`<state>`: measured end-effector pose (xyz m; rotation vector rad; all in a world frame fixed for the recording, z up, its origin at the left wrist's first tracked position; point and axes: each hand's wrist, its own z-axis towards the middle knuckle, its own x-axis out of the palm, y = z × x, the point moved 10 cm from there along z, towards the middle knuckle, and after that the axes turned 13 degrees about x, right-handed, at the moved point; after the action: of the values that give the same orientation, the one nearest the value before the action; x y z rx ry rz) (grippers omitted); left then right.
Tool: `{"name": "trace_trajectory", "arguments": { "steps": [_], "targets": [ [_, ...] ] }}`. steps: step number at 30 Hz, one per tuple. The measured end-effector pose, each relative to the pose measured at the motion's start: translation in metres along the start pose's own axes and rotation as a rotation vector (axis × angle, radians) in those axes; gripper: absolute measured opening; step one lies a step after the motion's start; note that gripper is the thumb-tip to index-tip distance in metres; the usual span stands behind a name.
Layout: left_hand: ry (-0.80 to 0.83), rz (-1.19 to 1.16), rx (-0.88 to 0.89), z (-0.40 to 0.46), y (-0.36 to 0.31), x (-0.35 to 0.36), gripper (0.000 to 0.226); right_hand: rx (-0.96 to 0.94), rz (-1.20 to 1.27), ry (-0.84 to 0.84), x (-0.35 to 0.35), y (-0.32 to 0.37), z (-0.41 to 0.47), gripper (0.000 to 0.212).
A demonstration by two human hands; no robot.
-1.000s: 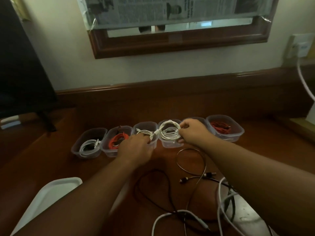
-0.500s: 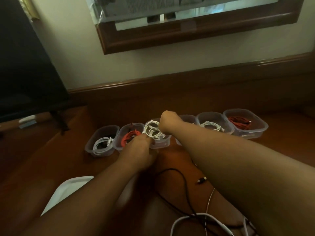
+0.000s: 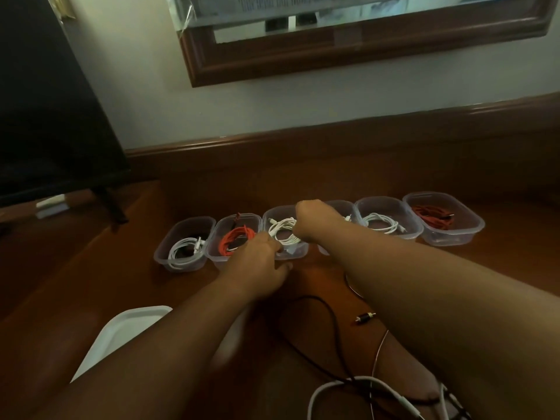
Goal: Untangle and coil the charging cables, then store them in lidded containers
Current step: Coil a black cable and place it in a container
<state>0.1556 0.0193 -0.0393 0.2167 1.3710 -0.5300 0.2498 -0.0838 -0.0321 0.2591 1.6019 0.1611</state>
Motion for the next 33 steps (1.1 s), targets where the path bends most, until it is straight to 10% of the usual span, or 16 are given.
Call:
{"name": "trace_trajectory", "arguments": {
  "steps": [27, 33],
  "targets": [
    [0.251, -0.043, 0.185, -0.045, -0.119, 0.048, 0.019, -0.034, -0.193, 0.152, 0.020, -0.116, -0.152, 0.022],
    [0.106, -0.191, 0.077, -0.053, -0.125, 0.028, 0.017, -0.002, 0.440, -0.120, -0.049, -0.120, -0.162, 0.007]
  ]
}}
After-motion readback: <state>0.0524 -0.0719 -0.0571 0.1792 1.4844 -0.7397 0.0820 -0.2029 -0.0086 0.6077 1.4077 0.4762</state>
